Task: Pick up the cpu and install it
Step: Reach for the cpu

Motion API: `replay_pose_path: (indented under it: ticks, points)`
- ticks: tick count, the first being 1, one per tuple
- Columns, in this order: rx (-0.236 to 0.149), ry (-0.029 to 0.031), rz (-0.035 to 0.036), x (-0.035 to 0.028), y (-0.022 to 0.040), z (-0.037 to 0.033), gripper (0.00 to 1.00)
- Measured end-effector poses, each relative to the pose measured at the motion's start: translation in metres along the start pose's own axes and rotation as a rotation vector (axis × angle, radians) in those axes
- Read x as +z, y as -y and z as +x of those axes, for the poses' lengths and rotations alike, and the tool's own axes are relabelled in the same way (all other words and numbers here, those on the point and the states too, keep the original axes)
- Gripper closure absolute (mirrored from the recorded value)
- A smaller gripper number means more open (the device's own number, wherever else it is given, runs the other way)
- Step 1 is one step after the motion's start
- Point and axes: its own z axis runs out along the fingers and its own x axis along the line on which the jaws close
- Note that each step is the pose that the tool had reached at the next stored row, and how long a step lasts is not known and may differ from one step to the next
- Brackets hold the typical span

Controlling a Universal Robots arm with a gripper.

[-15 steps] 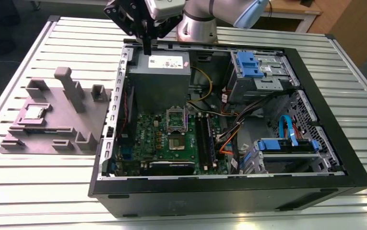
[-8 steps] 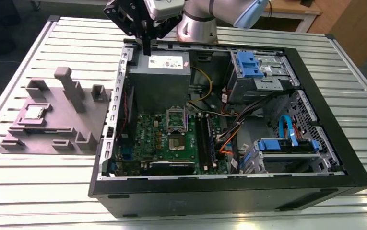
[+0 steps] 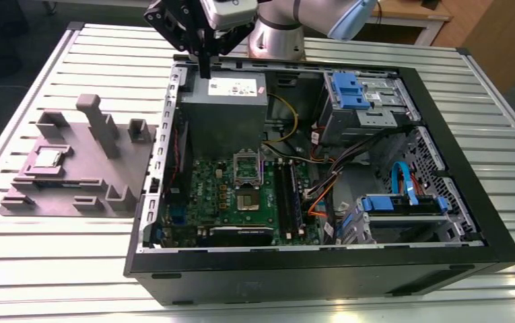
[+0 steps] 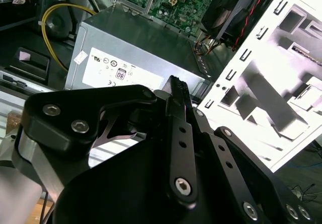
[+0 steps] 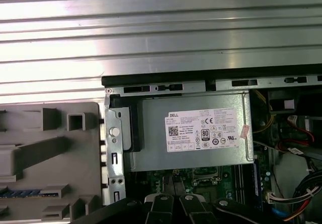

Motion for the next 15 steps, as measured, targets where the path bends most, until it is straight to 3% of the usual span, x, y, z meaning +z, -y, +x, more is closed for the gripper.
replay_pose_path:
  ticks: [15]
  points:
    - [0.000, -0.0029, 0.0002, 0.0013, 0.0002, 0.0019, 0.89]
